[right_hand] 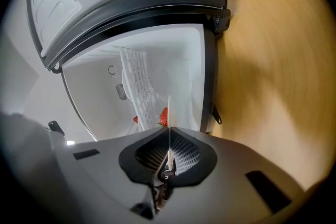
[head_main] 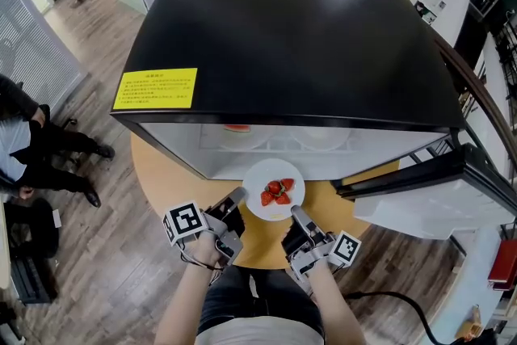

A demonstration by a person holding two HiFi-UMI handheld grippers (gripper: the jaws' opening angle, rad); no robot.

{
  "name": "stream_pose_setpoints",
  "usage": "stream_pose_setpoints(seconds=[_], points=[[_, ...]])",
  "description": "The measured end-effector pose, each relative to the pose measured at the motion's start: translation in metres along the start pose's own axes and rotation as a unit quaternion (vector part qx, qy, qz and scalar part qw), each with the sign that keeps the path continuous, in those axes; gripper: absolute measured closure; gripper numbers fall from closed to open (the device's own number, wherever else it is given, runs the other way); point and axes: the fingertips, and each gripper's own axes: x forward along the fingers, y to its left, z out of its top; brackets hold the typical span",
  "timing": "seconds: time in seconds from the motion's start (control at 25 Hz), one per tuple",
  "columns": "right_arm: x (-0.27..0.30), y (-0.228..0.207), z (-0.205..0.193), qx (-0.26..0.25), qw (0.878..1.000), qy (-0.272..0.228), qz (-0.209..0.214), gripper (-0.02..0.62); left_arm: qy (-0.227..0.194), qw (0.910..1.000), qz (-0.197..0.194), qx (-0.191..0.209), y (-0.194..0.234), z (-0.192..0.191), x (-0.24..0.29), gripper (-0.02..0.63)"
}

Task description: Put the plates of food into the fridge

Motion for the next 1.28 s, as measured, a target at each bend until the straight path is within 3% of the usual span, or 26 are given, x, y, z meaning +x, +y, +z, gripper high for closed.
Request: stream_pose_setpoints(seconds=[0.12, 0.36, 0.64, 0.96, 1.28], points=[[0.005, -0.005, 0.002, 0.011, 1.0, -0.023, -0.006, 0.577, -0.01, 0.9999, 0.006, 0.004, -0.001, 0.002, 0.002, 0.588], [0.02, -0.012, 0.023, 0.012, 0.996, -0.079, -0.027, 0.577, 0.0, 0.9981, 0.037, 0.05, 0.008, 0.001, -0.006, 0.588], [0.046, -0.019, 0.047, -0.002, 0.986, -0.148, -0.071, 0.577, 0.02, 0.9946, 0.063, 0.08, 0.019, -0.015, -0.017, 0.588], [0.077, -0.024, 0.054, -0.028, 0.98, -0.165, -0.112, 0.577, 0.035, 0.9896, 0.076, 0.117, 0.018, -0.03, -0.029, 0.588], [0.093, -0.029, 0.054, -0.08, 0.971, -0.164, -0.153, 0.577, 0.04, 0.9893, 0.076, 0.118, 0.018, -0.042, -0.041, 0.588]])
